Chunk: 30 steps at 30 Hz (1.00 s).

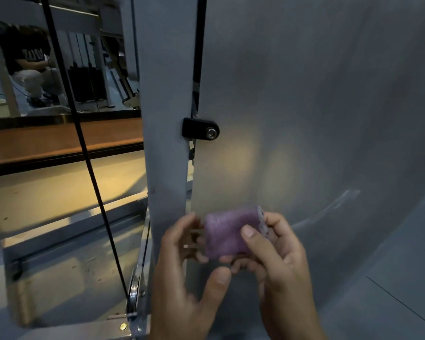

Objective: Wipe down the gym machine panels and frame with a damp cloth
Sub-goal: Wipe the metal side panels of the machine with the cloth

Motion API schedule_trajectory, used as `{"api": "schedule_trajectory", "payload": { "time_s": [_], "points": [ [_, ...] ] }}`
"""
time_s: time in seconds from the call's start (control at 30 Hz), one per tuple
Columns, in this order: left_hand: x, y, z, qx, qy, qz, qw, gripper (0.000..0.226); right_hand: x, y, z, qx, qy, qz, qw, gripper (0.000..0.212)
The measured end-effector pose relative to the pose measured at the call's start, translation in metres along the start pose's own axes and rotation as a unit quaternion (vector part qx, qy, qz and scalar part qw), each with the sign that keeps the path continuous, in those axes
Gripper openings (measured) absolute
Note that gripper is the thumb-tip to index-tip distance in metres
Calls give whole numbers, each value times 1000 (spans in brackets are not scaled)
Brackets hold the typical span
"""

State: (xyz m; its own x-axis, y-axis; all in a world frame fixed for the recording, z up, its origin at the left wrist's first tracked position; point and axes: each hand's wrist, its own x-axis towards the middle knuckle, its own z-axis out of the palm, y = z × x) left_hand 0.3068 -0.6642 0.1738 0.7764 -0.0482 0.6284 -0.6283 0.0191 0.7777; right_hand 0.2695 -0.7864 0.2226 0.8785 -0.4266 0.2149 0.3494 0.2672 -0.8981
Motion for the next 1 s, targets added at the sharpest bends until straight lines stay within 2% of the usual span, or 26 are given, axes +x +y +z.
{"api": "schedule_trajectory", "payload": {
  "time_s": [0.1, 0.23, 0.37, 0.47, 0.57, 0.67, 0.73, 0.77, 0.8, 0.9, 0.97, 1.0],
  "points": [
    [1, 11, 5, -57, -21, -27, 998, 82, -6, 11, -3, 99, -47, 78, 991, 55],
    [4, 20, 16, -156, -15, -98, 983, 49, -11, 14, -8, 200, -72, 141, 967, 64],
    [6, 27, 20, -195, 55, -145, 969, 37, -11, 10, -14, 212, -97, 175, 957, 64],
    [20, 49, 4, -125, 73, -86, 986, 28, -13, 13, -22, 193, -88, 185, 960, 66],
    [45, 72, -20, 47, 97, 0, 994, 20, -12, 18, -37, 183, -57, 188, 963, 66],
    [65, 87, -33, 232, 101, 79, 964, 11, -16, 24, -50, 152, -39, 195, 968, 65],
    [70, 90, -32, 309, 92, 108, 940, 16, -18, 24, -60, 135, -37, 194, 971, 40],
    [72, 89, -29, 338, 86, 116, 930, 19, -19, 22, -65, 134, -28, 191, 972, 23],
    [72, 87, -24, 359, 86, 120, 921, 23, -19, 20, -70, 132, -21, 182, 974, 15],
    [73, 79, -8, 386, 95, 116, 910, 31, -17, 15, -85, 105, 31, 113, 988, 40],
    [73, 76, 4, 382, 102, 103, 913, 28, -14, 14, -100, 33, 93, 32, 995, 15],
    [73, 75, 10, 375, 105, 101, 915, 25, -12, 15, -109, -31, 132, -20, 991, 11]
  ]
}}
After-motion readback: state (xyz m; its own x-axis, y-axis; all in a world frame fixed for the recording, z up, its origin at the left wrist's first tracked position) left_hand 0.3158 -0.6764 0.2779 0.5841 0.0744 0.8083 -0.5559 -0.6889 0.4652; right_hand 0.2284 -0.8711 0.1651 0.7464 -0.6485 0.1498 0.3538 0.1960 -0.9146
